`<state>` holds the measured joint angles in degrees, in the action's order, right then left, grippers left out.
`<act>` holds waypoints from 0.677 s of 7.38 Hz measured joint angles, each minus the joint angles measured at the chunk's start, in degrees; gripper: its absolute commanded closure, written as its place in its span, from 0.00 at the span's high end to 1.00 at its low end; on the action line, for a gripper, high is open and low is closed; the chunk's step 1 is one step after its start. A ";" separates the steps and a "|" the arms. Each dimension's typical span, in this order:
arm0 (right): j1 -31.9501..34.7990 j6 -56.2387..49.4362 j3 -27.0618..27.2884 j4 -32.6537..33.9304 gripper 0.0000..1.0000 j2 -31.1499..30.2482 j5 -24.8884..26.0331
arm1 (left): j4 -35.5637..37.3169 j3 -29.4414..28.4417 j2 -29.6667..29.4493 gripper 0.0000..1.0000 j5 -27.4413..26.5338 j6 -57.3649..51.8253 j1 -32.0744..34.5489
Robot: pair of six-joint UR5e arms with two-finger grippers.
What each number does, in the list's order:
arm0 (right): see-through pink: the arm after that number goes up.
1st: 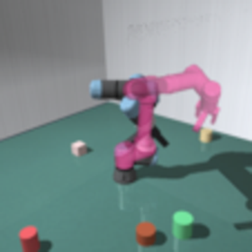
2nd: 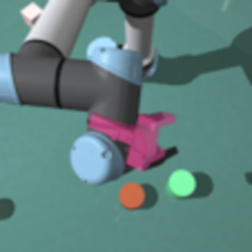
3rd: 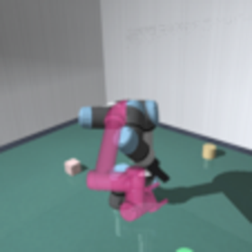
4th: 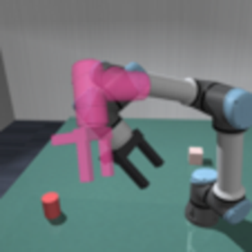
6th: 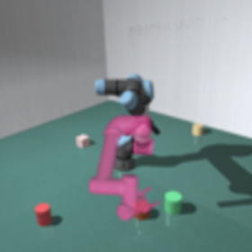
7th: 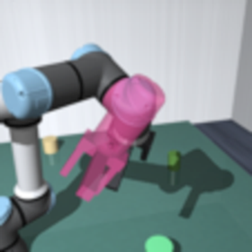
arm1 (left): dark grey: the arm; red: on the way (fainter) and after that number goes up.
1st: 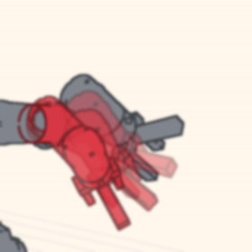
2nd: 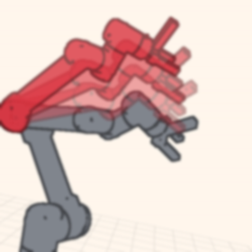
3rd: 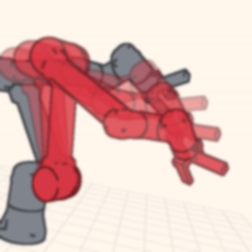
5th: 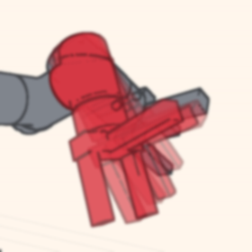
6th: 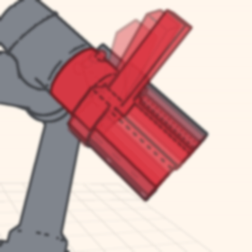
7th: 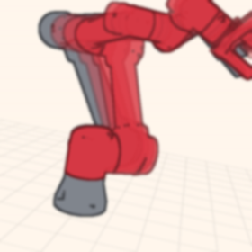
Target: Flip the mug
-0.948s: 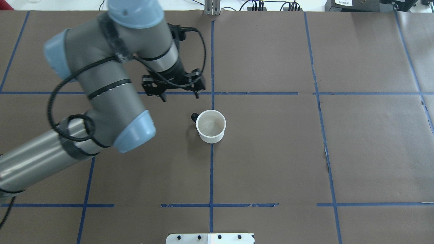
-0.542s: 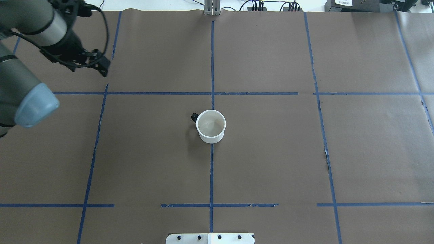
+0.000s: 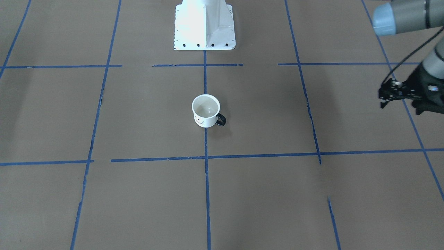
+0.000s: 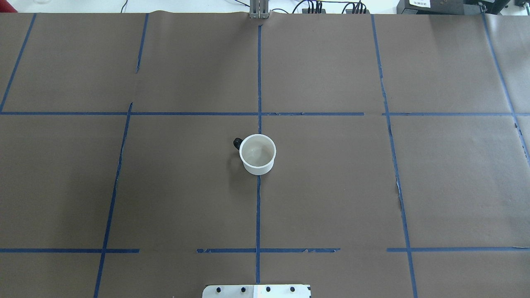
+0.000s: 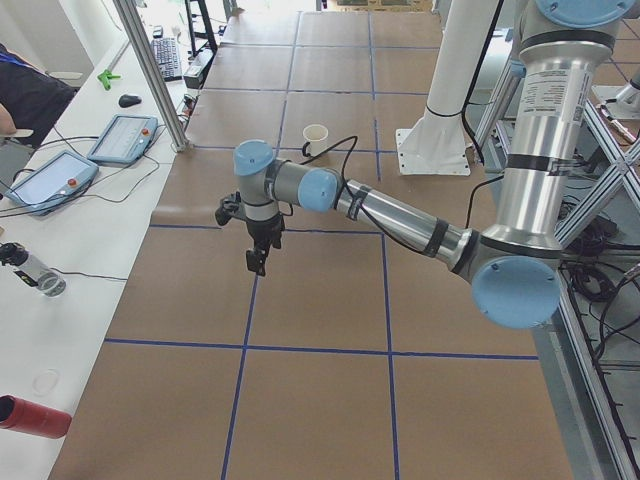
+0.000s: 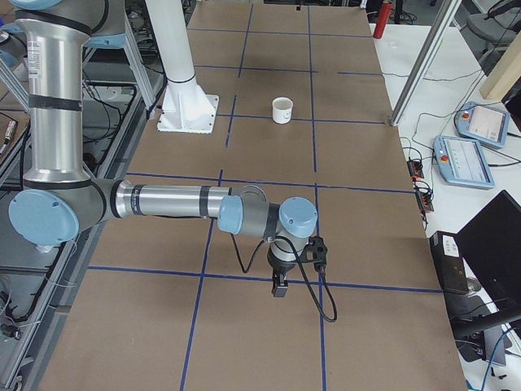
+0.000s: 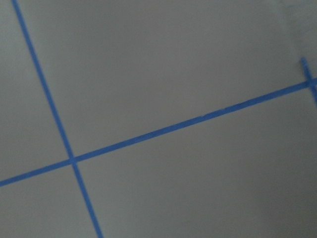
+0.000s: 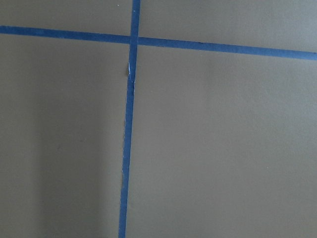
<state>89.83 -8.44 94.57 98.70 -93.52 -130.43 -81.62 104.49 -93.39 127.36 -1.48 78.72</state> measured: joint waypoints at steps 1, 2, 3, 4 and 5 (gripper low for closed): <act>0.00 0.00 0.00 0.00 1.00 0.00 0.00 | -1.17 -1.95 2.94 1.00 1.00 -4.84 4.51; 0.00 0.00 0.00 0.00 1.00 0.00 0.00 | -1.70 -3.68 4.31 1.00 2.64 -7.68 7.22; 0.00 0.00 0.00 0.00 1.00 0.00 0.00 | -1.93 -5.10 4.91 1.00 4.95 -8.88 8.42; 0.00 0.00 0.00 0.00 1.00 0.00 0.00 | -2.00 -5.92 5.11 1.00 6.32 -9.30 8.86; 0.00 0.01 0.00 0.00 1.00 0.00 0.00 | -2.03 -6.28 5.11 1.00 6.88 -9.35 8.98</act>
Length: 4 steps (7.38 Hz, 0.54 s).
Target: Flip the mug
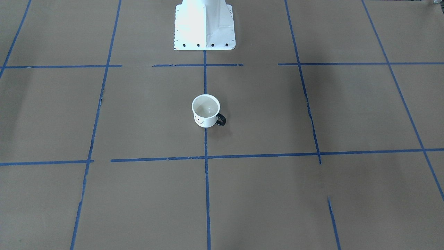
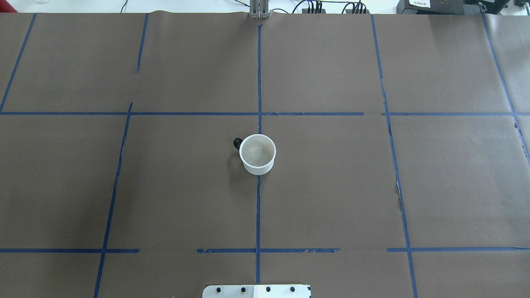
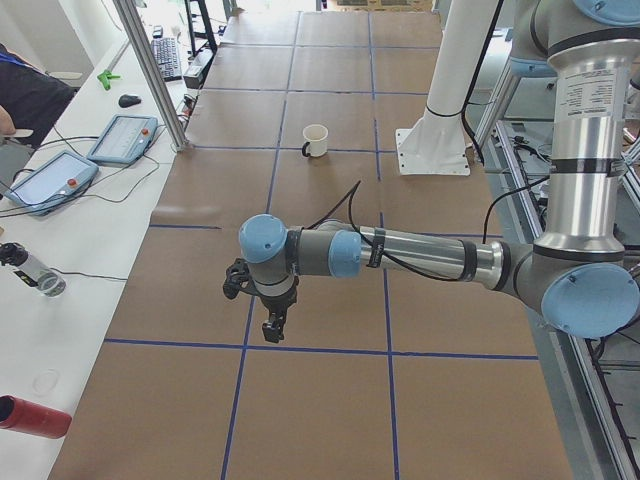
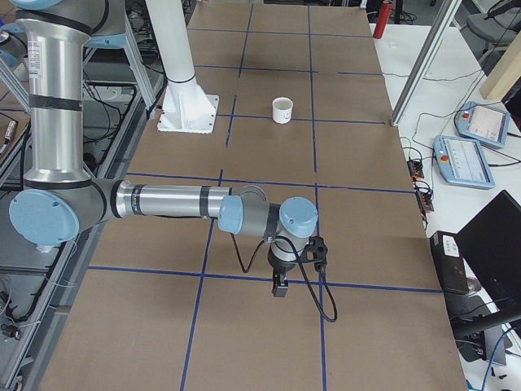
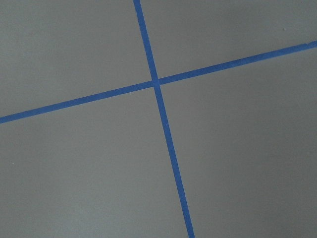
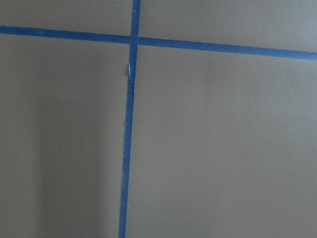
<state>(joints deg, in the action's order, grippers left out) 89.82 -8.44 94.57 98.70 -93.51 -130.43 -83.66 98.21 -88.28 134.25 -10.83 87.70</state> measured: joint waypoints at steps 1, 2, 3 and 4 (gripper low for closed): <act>0.00 0.00 0.00 0.00 1.00 0.00 0.00 | -0.01 -0.02 -0.05 1.00 0.16 0.10 0.03; 0.00 0.00 0.00 0.00 1.00 0.00 0.00 | -0.01 0.01 -0.09 1.00 0.11 0.14 0.05; 0.00 0.00 0.00 0.00 1.00 0.00 0.00 | 0.00 -0.10 -0.06 1.00 -0.10 0.13 0.05; 0.00 0.00 0.00 0.00 1.00 0.00 0.00 | 0.04 -0.27 -0.01 1.00 -0.42 0.13 0.10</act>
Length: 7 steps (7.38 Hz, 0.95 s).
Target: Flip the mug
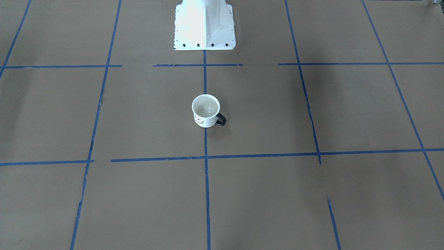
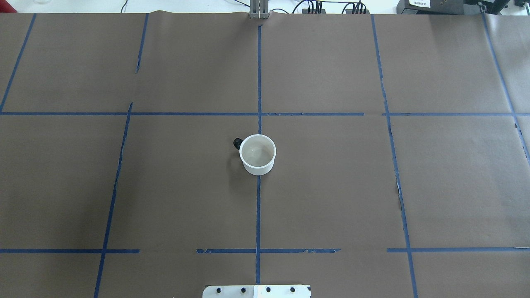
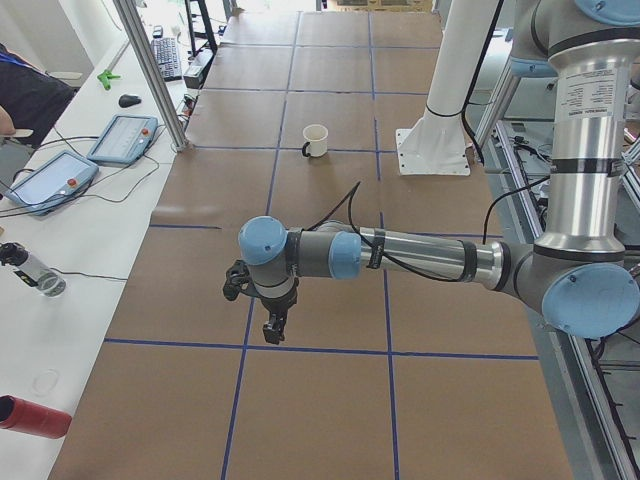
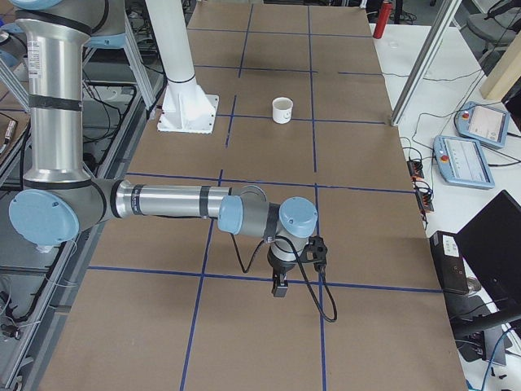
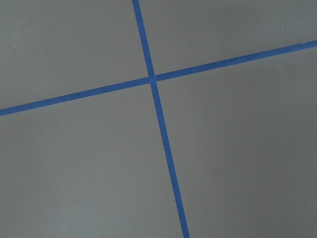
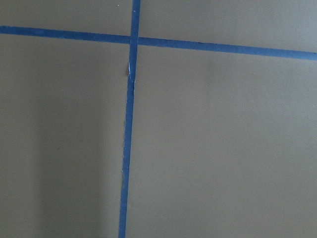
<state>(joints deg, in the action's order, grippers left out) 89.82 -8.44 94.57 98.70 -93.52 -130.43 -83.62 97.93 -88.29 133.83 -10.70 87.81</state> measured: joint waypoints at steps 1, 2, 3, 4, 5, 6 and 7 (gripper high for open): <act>0.00 0.00 0.00 0.00 1.00 0.00 0.00 | 0.00 -0.17 -0.04 1.00 -0.27 0.04 0.17; 0.00 0.00 0.00 0.00 1.00 0.00 0.00 | -0.03 -0.27 -0.08 1.00 -0.36 0.05 0.39; 0.00 0.00 0.00 0.00 1.00 0.00 0.00 | -0.03 -0.30 -0.11 1.00 -0.39 0.06 0.61; 0.00 0.00 0.00 0.00 1.00 0.00 0.00 | 0.00 -0.30 -0.12 1.00 -0.41 0.06 0.87; 0.00 0.00 0.00 0.00 1.00 0.00 0.00 | 0.02 -0.30 -0.12 1.00 -0.41 0.06 1.09; 0.00 0.00 0.00 0.00 1.00 0.00 0.00 | 0.03 -0.30 -0.12 1.00 -0.41 0.06 1.17; 0.00 0.00 0.00 0.00 1.00 0.00 0.00 | 0.03 -0.27 -0.12 1.00 -0.41 0.06 1.27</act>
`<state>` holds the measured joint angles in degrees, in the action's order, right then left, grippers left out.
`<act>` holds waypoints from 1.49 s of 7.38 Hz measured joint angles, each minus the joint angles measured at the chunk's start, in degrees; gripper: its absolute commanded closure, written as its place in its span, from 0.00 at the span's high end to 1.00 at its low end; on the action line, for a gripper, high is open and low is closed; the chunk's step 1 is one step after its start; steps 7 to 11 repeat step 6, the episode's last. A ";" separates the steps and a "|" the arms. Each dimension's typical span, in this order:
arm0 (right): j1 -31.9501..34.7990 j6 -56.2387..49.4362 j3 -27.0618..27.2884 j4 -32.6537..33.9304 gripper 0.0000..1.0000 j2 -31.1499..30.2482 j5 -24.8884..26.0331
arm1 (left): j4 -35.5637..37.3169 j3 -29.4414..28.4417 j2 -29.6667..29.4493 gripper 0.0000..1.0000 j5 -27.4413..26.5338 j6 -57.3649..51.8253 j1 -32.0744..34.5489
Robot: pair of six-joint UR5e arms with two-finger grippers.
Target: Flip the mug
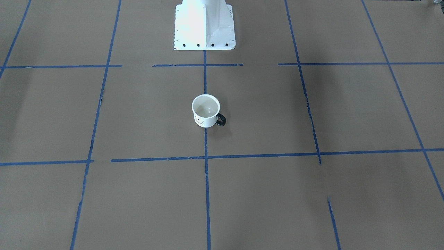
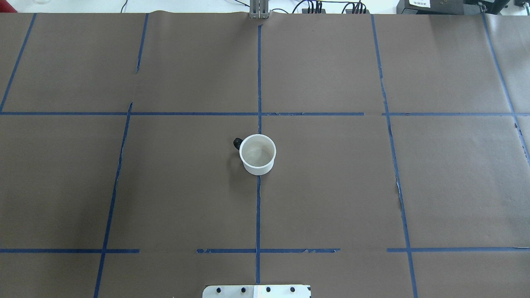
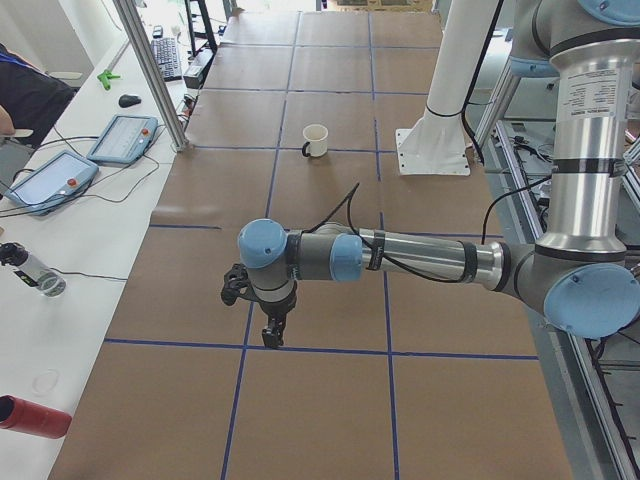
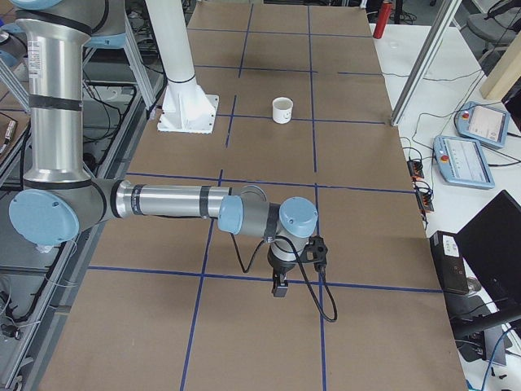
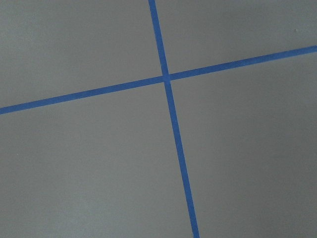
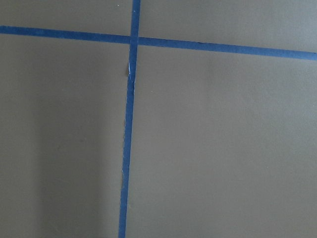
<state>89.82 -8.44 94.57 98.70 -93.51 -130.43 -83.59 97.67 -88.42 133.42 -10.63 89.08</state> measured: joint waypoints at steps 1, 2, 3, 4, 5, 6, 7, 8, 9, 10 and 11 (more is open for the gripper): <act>0.00 0.00 0.00 0.00 1.00 0.00 0.00 | 0.00 0.03 0.00 1.00 0.00 -0.02 0.28; 0.00 0.00 0.00 0.00 1.00 0.00 0.00 | 0.00 0.03 0.00 1.00 0.00 -0.06 0.59; 0.00 0.00 0.00 0.00 1.00 0.00 0.00 | 0.00 0.03 -0.03 1.00 0.00 -0.08 0.77; 0.00 0.00 0.00 0.00 1.00 0.00 0.00 | 0.00 0.04 -0.06 1.00 0.00 -0.07 0.88; 0.00 0.00 0.00 0.00 1.00 0.00 0.00 | 0.00 0.04 -0.07 1.00 0.00 -0.03 1.00; 0.00 0.00 0.00 0.00 1.00 0.00 0.00 | 0.00 0.02 -0.08 1.00 0.00 0.01 1.11; 0.00 0.00 0.00 0.00 1.00 0.00 0.00 | 0.00 0.02 -0.08 1.00 0.00 0.01 1.11; 0.00 0.00 0.00 0.00 1.00 0.00 0.00 | 0.00 0.02 -0.08 1.00 0.00 0.01 1.11; 0.00 0.00 0.00 0.00 1.00 0.00 0.00 | 0.00 0.02 -0.08 1.00 0.00 0.01 1.11; 0.00 0.00 0.00 0.00 1.00 0.00 0.00 | 0.00 0.02 -0.08 1.00 0.00 0.01 1.11; 0.00 0.00 0.00 0.00 1.00 0.00 0.00 | 0.00 0.02 -0.08 1.00 0.00 0.01 1.11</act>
